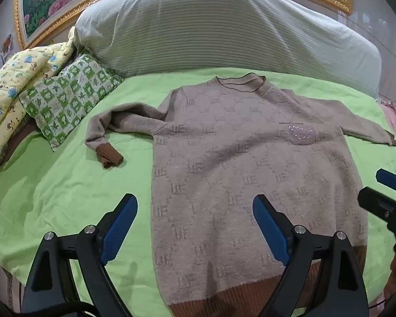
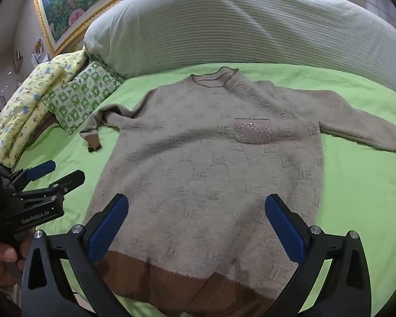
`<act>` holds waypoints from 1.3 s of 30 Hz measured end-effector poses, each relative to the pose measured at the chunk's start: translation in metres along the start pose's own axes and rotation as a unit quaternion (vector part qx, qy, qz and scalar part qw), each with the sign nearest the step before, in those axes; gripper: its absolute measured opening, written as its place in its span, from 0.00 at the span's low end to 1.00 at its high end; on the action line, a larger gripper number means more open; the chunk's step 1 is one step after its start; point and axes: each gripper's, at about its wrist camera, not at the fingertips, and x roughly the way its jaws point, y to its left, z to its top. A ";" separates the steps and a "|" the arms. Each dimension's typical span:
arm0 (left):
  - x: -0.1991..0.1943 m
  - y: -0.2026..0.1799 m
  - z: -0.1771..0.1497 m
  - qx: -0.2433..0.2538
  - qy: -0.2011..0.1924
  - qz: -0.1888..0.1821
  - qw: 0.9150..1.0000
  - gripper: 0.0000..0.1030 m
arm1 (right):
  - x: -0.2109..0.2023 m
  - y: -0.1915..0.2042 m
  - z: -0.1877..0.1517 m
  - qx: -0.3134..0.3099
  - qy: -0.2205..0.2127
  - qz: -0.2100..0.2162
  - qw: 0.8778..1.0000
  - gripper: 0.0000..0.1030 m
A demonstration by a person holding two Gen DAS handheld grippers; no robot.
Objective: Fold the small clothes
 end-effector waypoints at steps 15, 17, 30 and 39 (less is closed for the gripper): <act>-0.004 -0.004 -0.005 0.008 0.002 -0.004 1.000 0.88 | 0.002 0.000 -0.002 -0.012 0.008 -0.004 1.000 1.00; -0.003 -0.004 -0.005 0.006 0.003 -0.003 1.000 0.88 | 0.002 -0.001 -0.002 -0.011 0.008 -0.005 1.000 1.00; 0.001 -0.004 -0.005 0.006 0.003 -0.001 1.000 0.88 | 0.001 -0.001 -0.001 -0.010 0.007 -0.007 1.000 1.00; 0.001 -0.006 -0.005 -0.001 0.020 -0.013 1.000 0.88 | 0.001 -0.002 -0.001 -0.008 0.008 -0.006 1.000 1.00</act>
